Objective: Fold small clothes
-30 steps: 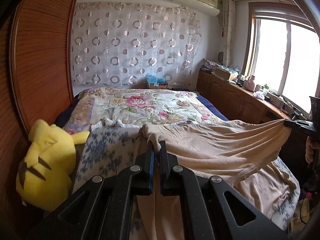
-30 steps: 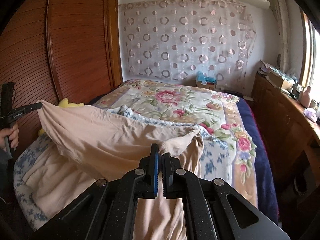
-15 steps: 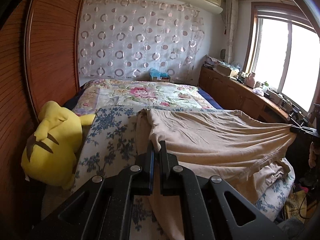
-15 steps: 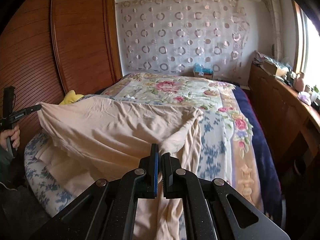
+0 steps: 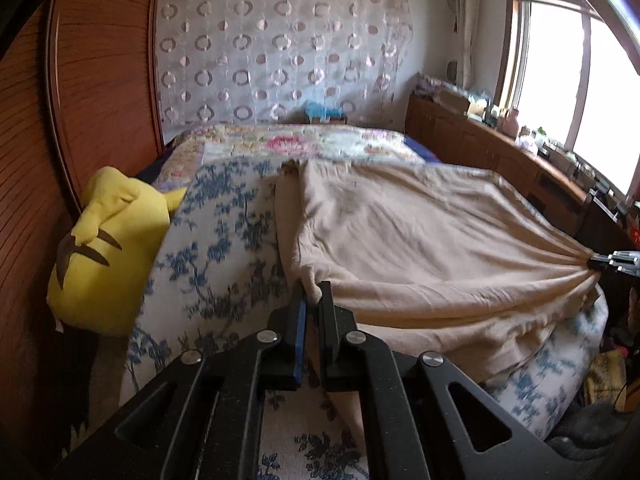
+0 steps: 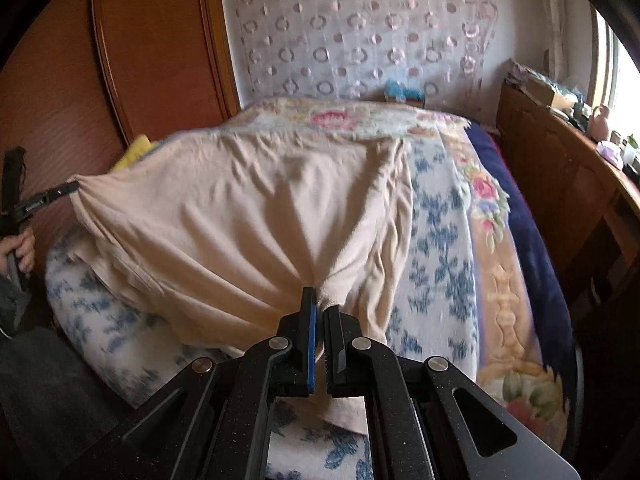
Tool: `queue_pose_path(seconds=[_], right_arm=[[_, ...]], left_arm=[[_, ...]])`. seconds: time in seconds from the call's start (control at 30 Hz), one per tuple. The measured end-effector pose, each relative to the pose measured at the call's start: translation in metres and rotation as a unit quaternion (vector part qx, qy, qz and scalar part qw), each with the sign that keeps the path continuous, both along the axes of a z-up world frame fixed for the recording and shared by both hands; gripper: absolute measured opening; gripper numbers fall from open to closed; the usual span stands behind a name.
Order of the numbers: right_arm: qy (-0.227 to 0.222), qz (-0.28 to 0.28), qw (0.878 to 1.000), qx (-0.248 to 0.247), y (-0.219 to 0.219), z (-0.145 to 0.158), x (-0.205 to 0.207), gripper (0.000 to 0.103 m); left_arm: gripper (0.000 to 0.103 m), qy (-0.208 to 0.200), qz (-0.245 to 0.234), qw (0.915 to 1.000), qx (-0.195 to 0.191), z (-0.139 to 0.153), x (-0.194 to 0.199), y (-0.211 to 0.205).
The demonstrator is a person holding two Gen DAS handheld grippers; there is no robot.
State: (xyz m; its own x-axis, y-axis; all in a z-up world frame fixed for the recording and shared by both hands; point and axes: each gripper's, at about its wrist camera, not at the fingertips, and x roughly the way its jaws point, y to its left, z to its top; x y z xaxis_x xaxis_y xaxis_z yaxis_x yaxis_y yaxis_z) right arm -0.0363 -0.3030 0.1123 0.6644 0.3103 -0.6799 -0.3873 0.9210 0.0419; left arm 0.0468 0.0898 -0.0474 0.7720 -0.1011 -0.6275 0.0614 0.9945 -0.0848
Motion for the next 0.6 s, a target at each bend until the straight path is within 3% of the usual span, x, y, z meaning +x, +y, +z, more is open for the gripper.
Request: queue_pose_path(seconds=[0.1, 0.17, 0.23, 0.3, 0.43, 0.6], right_arm=[[0.002, -0.006, 1.000, -0.012, 0.003, 0.004, 0.009, 0.009], [-0.006, -0.009, 1.000, -0.014, 0.004, 0.013, 0.010, 0.022], [-0.023, -0.017, 0.999, -0.018, 0.002, 0.024, 0.011, 0.040], [-0.036, -0.022, 0.999, -0.015, -0.001, 0.034, 0.013, 0.041], [-0.057, -0.037, 0.997, -0.021, -0.001, 0.044, 0.018, 0.042], [-0.054, -0.028, 0.998, -0.013, 0.018, 0.031, 0.042, 0.043]], left_arm=[[0.012, 0.009, 0.001, 1.0000, 0.000, -0.004, 0.000, 0.001], [0.025, 0.005, 0.001, 1.0000, -0.001, -0.003, -0.001, 0.001], [0.044, 0.001, -0.001, 1.0000, -0.003, -0.001, -0.002, 0.001], [0.050, 0.000, -0.005, 1.0000, -0.004, -0.001, -0.001, 0.000], [0.070, 0.008, -0.015, 0.9998, -0.006, -0.005, 0.003, -0.004], [0.073, 0.018, -0.006, 0.9998, 0.005, -0.014, 0.005, -0.008]])
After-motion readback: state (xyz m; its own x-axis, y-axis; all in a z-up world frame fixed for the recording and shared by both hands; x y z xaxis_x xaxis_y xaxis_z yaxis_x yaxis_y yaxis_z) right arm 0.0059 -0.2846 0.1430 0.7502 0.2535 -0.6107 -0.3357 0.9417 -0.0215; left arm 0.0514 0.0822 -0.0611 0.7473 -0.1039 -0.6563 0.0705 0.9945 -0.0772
